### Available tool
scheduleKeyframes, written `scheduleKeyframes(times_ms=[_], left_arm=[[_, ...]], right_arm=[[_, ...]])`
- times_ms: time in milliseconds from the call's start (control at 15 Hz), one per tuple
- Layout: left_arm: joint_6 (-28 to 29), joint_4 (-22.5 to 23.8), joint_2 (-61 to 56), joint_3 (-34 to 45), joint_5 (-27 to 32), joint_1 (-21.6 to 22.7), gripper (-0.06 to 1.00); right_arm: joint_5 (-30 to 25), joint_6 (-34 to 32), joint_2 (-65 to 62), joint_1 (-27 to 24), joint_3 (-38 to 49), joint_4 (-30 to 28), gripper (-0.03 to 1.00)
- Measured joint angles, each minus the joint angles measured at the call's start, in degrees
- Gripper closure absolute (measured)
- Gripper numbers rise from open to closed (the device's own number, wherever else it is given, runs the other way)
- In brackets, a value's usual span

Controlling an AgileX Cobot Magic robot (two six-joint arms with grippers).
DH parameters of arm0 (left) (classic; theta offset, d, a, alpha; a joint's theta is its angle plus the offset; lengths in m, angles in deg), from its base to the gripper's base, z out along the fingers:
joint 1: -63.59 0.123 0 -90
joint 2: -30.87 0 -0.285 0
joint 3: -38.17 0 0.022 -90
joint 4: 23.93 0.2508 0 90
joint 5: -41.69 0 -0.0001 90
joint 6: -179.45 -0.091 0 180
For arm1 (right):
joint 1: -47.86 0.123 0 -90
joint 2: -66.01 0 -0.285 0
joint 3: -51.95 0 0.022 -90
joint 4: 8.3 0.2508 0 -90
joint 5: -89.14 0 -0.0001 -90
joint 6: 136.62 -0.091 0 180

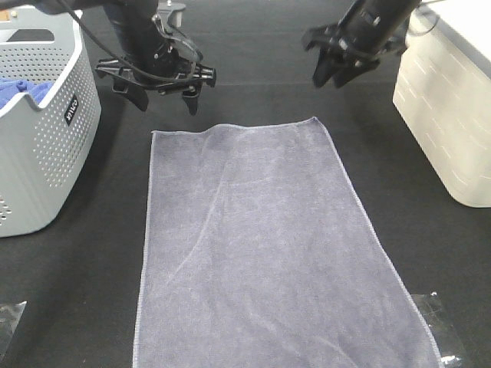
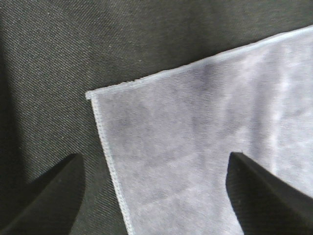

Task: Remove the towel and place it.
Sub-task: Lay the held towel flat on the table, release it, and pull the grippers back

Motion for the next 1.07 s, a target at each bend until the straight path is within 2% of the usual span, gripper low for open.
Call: scheduleKeyframes(times_ms=[133,400,1067], left_arm=[[-0.06,-0.57,0.57,-0.11,-0.23,0.34,0.19],[-0.06,-0.57,0.74,-0.17,-0.29,0.92,0.19],[-0.23,-0.97,0.74,-0.17,-0.11,0.92,0.19]], right_arm=[[1.78,0.11,4.76,0.00,-2.86,0.00,0.56],[10.14,0.34,10.49,0.00,-4.01,0.00,0.55],[17.30,1.32,15.93,0.00,-4.07,-4.07,0.55]])
